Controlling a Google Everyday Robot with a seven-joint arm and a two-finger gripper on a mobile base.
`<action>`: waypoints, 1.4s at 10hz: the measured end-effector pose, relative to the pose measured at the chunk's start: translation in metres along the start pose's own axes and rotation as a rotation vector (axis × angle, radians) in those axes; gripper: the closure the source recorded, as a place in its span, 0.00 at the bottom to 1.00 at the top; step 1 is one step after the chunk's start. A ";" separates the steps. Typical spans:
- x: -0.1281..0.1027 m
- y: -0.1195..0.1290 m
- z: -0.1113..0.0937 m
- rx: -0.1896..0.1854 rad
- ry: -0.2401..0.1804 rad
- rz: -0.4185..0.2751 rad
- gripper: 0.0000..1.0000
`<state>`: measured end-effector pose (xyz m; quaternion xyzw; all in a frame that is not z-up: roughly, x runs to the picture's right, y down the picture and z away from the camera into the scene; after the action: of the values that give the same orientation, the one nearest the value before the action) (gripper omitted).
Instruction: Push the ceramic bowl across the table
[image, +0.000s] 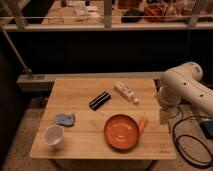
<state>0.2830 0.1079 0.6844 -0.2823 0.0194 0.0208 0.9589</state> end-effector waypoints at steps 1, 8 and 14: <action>0.000 0.000 0.000 0.000 0.000 0.000 0.20; -0.003 0.012 0.017 -0.009 -0.006 -0.016 0.20; -0.007 0.037 0.055 -0.025 -0.018 -0.041 0.30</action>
<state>0.2760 0.1685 0.7109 -0.2945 0.0048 0.0037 0.9556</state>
